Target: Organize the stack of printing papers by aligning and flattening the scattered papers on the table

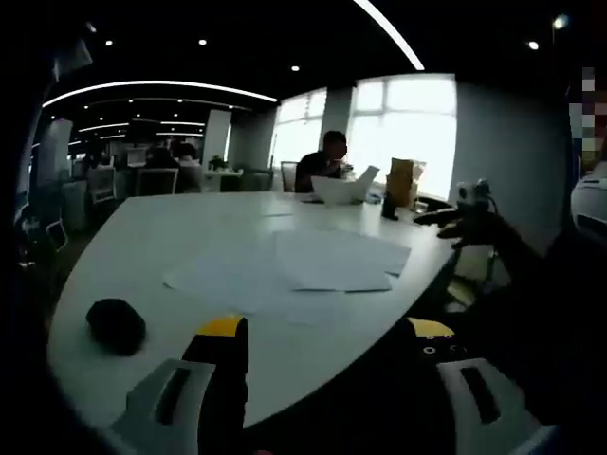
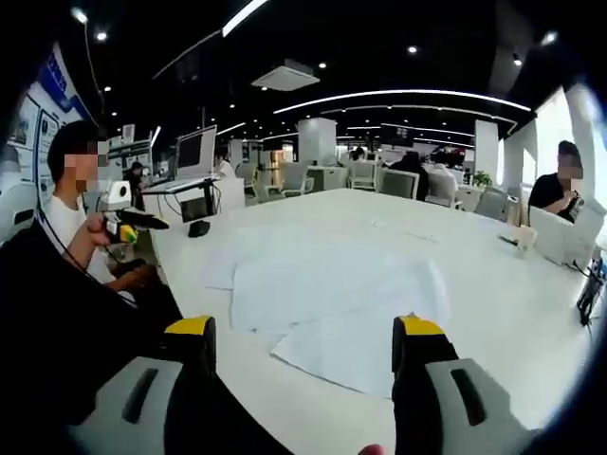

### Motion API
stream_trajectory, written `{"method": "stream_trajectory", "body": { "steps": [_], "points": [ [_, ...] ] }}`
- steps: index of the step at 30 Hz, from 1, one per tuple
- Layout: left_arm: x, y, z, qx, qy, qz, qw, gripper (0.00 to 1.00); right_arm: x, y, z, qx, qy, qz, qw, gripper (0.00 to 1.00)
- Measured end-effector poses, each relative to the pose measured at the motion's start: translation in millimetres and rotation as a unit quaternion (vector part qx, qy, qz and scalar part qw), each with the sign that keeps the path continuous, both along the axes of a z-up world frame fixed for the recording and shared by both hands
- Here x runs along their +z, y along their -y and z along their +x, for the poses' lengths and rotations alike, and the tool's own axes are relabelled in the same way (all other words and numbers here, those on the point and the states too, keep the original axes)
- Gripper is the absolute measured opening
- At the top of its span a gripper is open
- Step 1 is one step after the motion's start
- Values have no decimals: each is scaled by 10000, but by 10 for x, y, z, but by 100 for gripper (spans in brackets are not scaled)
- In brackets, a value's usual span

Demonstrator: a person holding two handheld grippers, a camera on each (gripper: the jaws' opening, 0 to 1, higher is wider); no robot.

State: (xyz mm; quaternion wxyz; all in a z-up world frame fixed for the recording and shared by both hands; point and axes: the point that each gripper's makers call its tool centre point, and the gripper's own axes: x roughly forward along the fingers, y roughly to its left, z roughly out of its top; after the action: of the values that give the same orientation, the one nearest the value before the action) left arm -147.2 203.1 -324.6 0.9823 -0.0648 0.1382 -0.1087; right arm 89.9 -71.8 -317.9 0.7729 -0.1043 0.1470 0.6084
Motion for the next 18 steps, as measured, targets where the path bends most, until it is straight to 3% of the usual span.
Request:
{"method": "stream_trajectory", "body": {
  "steps": [18],
  "points": [
    [13,29,38,-55,-8,19,10000,69,9,-61,96,-83,-65,117,9999,70]
  ]
}}
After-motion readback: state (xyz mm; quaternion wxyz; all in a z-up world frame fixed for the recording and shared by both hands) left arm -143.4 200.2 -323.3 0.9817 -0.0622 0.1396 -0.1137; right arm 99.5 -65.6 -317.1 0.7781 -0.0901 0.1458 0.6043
